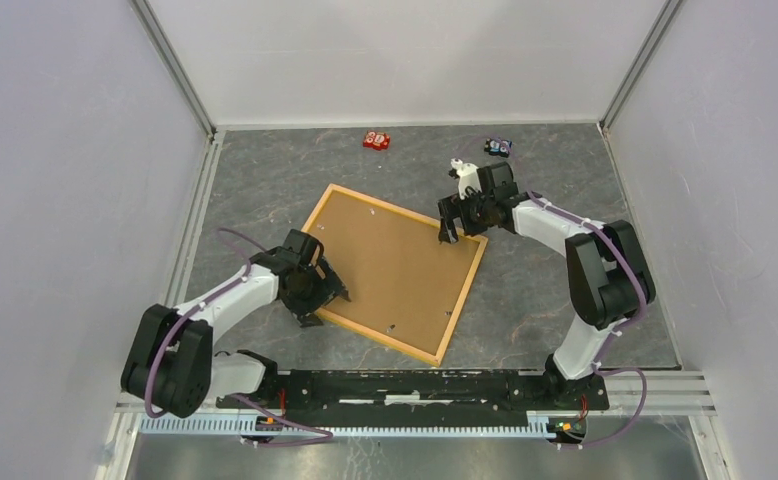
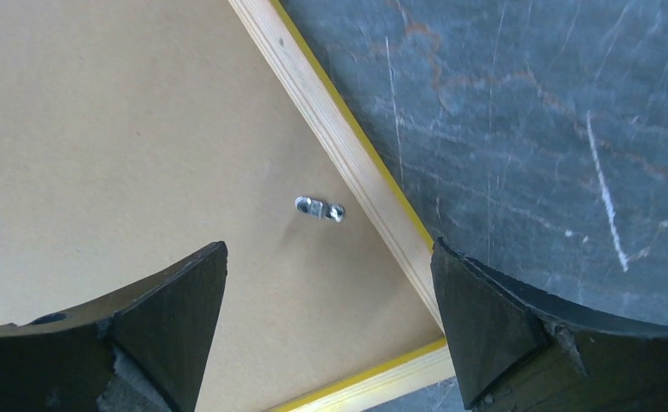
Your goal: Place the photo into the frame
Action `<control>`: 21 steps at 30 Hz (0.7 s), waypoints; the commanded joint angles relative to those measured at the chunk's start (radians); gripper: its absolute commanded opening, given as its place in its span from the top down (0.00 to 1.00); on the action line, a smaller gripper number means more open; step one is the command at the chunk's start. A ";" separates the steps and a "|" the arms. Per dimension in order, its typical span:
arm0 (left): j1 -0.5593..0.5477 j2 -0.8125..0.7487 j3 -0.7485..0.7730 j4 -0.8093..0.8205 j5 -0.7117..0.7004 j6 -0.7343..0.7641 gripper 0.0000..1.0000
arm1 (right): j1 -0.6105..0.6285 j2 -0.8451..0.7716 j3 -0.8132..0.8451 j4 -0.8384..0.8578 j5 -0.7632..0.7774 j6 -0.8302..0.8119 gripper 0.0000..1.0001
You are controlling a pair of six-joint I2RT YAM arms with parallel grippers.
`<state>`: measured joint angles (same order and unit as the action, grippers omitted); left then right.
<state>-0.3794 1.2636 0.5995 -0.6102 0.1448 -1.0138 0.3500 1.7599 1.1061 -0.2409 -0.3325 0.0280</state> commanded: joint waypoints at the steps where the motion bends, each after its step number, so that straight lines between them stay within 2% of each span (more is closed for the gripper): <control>1: -0.004 0.037 0.034 0.106 -0.031 -0.022 0.14 | -0.005 -0.013 -0.066 0.047 -0.010 -0.012 0.07; 7: -0.005 0.139 0.152 0.078 -0.102 0.082 0.24 | -0.004 -0.115 -0.256 0.105 -0.065 0.040 0.13; 11: -0.003 0.225 0.258 0.036 -0.162 0.169 0.32 | 0.007 -0.289 -0.429 0.145 -0.091 0.116 0.16; 16: 0.004 0.325 0.389 -0.017 -0.226 0.262 0.35 | 0.057 -0.504 -0.586 0.165 -0.063 0.188 0.16; 21: 0.022 0.366 0.434 -0.050 -0.262 0.324 0.36 | 0.057 -0.540 -0.519 0.000 0.192 0.054 0.14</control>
<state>-0.3630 1.6207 0.9798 -0.6937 -0.0917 -0.7822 0.3943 1.2312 0.5282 -0.1211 -0.2825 0.1356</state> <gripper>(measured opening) 0.650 0.854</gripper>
